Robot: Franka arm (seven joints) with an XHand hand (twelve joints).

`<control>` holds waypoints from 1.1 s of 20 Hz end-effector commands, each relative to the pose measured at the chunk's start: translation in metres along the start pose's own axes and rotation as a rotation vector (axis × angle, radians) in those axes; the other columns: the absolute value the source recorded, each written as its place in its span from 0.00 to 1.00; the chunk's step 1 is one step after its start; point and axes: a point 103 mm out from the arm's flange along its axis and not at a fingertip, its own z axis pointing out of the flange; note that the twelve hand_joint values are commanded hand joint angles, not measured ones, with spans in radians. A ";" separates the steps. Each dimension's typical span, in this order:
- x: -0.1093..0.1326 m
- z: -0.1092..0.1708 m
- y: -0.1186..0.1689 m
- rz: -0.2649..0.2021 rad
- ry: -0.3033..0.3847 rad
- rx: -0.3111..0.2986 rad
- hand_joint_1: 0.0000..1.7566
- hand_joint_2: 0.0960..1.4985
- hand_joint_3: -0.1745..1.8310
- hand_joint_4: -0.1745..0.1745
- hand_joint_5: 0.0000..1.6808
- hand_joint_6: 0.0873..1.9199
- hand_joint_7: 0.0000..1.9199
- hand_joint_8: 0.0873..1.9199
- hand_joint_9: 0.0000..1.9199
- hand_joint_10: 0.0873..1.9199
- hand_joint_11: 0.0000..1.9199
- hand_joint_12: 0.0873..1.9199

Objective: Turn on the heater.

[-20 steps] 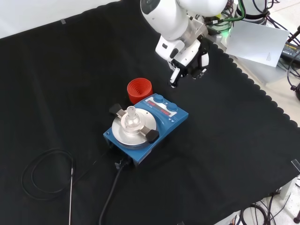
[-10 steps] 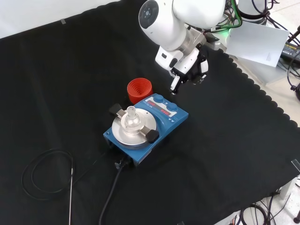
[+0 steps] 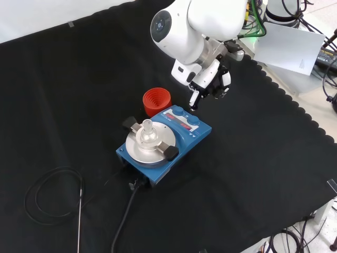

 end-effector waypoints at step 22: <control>-0.007 0.013 0.013 0.009 0.002 0.046 0.78 0.38 0.62 0.35 0.16 0.35 0.77 0.78 0.81 0.69 0.62 0.64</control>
